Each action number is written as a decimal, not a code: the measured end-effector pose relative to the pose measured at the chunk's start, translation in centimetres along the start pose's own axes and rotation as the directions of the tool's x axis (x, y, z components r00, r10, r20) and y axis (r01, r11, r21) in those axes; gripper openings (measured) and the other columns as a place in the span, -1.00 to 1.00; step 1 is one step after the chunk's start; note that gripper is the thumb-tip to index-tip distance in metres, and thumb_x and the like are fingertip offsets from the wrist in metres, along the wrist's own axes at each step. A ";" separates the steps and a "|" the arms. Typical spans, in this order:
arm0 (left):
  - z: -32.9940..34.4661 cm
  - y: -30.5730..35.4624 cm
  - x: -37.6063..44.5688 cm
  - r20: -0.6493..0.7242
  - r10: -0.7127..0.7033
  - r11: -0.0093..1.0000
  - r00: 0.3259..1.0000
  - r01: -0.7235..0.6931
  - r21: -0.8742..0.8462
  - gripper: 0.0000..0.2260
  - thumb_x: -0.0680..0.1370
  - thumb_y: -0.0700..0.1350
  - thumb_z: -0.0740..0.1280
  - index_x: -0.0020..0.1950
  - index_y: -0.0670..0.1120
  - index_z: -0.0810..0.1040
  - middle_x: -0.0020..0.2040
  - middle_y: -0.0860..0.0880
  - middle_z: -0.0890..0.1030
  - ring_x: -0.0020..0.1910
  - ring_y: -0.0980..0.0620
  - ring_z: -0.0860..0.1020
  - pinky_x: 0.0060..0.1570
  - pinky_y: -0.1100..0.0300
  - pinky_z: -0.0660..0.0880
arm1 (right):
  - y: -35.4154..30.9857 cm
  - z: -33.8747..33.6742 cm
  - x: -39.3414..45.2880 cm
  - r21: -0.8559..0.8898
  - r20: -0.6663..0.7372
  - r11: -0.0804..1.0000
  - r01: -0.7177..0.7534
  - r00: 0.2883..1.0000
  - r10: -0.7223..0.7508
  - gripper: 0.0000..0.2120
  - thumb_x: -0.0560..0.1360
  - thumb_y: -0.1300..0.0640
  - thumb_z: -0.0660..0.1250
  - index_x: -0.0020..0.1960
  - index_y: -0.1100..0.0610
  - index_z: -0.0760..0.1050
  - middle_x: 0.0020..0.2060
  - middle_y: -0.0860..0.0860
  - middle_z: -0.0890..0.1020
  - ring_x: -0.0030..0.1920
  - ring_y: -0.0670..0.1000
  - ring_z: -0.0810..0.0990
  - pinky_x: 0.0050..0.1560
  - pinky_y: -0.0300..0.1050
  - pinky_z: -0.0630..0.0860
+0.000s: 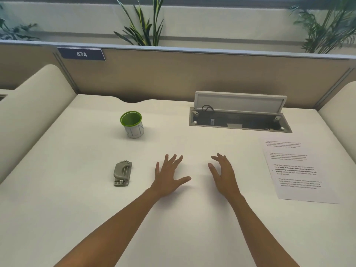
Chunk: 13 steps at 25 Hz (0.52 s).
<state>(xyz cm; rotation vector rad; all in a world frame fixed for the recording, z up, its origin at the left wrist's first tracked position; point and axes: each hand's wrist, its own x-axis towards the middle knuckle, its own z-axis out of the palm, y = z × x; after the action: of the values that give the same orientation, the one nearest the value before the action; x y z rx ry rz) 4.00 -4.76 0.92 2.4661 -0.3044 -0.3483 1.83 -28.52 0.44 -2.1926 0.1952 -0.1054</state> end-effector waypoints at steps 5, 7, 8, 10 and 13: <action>-2.4 -5.0 -3.1 -0.249 -0.061 0.995 0.967 0.039 -0.090 -0.37 0.57 0.14 0.34 0.59 0.11 0.20 0.61 0.11 0.19 0.63 0.13 -0.04 0.57 0.00 -0.19 | -3.6 6.3 -0.9 -0.045 0.155 0.998 0.042 0.987 -0.035 -0.57 0.64 -0.07 0.27 0.47 0.03 0.41 0.55 -0.02 0.35 0.62 0.02 0.16 0.62 0.08 0.07; -3.5 -6.5 -4.1 -0.374 -0.103 0.990 0.922 0.059 -0.129 -0.41 0.55 -0.01 0.40 0.55 0.06 0.29 0.54 0.05 0.33 0.59 0.02 0.14 0.56 0.03 0.00 | -4.6 8.6 -1.6 -0.079 0.208 0.994 0.080 0.976 -0.062 -0.55 0.64 -0.10 0.26 0.49 0.02 0.38 0.56 -0.03 0.33 0.63 -0.01 0.12 0.63 0.01 -0.04; -4.1 -7.1 -4.4 -0.431 -0.135 0.986 0.892 0.078 -0.149 -0.41 0.52 -0.08 0.42 0.53 0.03 0.34 0.49 0.02 0.38 0.54 -0.04 0.23 0.53 0.02 0.13 | -5.0 9.7 -1.9 -0.091 0.226 0.991 0.099 0.971 -0.076 -0.53 0.64 -0.11 0.26 0.50 0.02 0.36 0.57 -0.04 0.31 0.63 -0.02 0.09 0.62 -0.02 -0.10; -5.4 -8.3 -4.8 -0.542 -0.172 0.983 0.823 0.106 -0.151 -0.42 0.46 -0.18 0.46 0.47 -0.05 0.42 0.38 -0.05 0.45 0.40 -0.12 0.39 0.42 -0.06 0.33 | -5.5 11.7 -2.6 -0.110 0.246 0.985 0.129 0.964 -0.099 -0.47 0.63 -0.14 0.26 0.53 0.02 0.31 0.59 -0.04 0.25 0.65 -0.02 0.04 0.61 -0.05 -0.16; -7.3 -9.5 -4.9 -0.602 -0.265 0.963 0.753 0.179 -0.201 -0.45 0.41 -0.24 0.48 0.39 -0.12 0.46 0.31 -0.10 0.47 0.27 -0.13 0.50 0.35 -0.09 0.41 | -5.4 13.5 -3.4 -0.235 0.278 0.956 0.176 0.954 -0.107 -0.32 0.60 -0.25 0.21 0.61 0.03 0.15 0.64 -0.03 0.10 0.66 0.02 -0.08 0.61 -0.03 -0.24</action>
<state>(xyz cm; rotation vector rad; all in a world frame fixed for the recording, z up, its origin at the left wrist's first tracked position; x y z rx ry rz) 2.97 8.14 1.57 2.3289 0.2939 0.3610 0.97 -14.05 -3.13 -2.4515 -0.1069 0.1394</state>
